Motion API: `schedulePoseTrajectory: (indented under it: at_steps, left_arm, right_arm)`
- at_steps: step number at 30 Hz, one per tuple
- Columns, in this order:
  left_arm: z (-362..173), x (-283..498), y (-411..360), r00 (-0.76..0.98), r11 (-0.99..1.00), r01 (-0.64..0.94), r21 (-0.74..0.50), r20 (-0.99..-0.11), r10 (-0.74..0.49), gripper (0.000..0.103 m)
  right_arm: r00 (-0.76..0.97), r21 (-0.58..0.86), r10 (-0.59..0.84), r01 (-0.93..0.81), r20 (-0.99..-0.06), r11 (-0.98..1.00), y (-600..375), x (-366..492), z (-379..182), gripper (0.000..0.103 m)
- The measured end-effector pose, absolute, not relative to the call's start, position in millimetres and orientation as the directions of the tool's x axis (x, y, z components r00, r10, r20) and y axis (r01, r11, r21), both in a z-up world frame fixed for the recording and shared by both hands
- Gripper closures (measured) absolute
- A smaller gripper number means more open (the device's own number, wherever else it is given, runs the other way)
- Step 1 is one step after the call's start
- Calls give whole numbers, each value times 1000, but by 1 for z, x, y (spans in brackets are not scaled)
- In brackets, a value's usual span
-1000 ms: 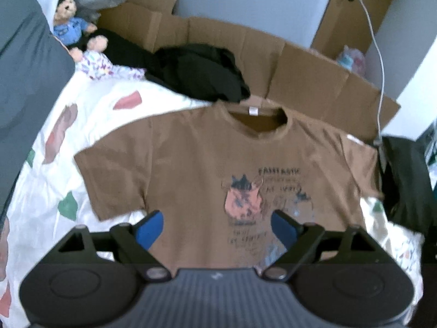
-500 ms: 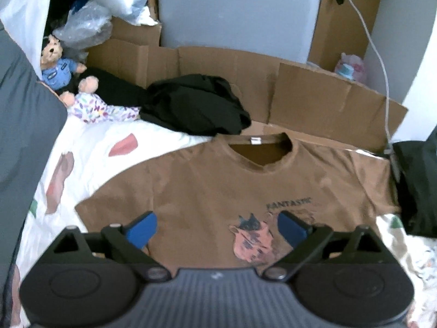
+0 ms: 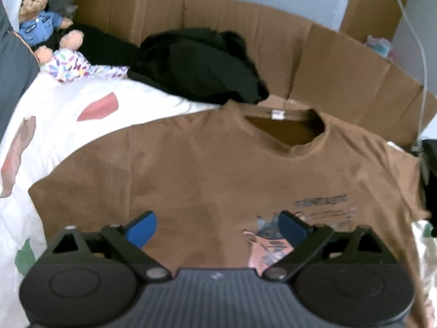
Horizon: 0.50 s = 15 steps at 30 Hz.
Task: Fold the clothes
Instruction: 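Press both open grippers onto the T-shirt body to smooth it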
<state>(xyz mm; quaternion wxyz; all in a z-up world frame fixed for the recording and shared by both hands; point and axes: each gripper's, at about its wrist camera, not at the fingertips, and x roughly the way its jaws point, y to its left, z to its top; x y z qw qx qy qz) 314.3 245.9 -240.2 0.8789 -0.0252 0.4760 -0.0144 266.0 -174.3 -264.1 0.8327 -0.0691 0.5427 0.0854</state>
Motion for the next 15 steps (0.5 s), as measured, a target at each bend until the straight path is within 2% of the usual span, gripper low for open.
schedulePoseTrajectory:
  at_steps: [4, 8, 12, 15]
  left_arm:
    - [-258, 318, 262, 568, 1000, -7, -23, -823, -15, 22]
    - [-278, 321, 278, 535, 999, -19, -38, -844, -22, 34]
    - [-298, 321, 290, 501, 998, -43, -49, -865, -20, 34]
    - [-313, 317, 300, 475, 997, -62, -54, -880, -18, 40]
  right_arm:
    - [394, -11, 77, -215, -916, 977, -183, 278, -276, 61]
    - [403, -18, 86, -247, -911, 969, -181, 289, -295, 61]
    - [393, -24, 103, -304, -914, 953, -175, 293, -316, 61]
    - [363, -44, 79, -321, -929, 946, -175, 289, -331, 61]
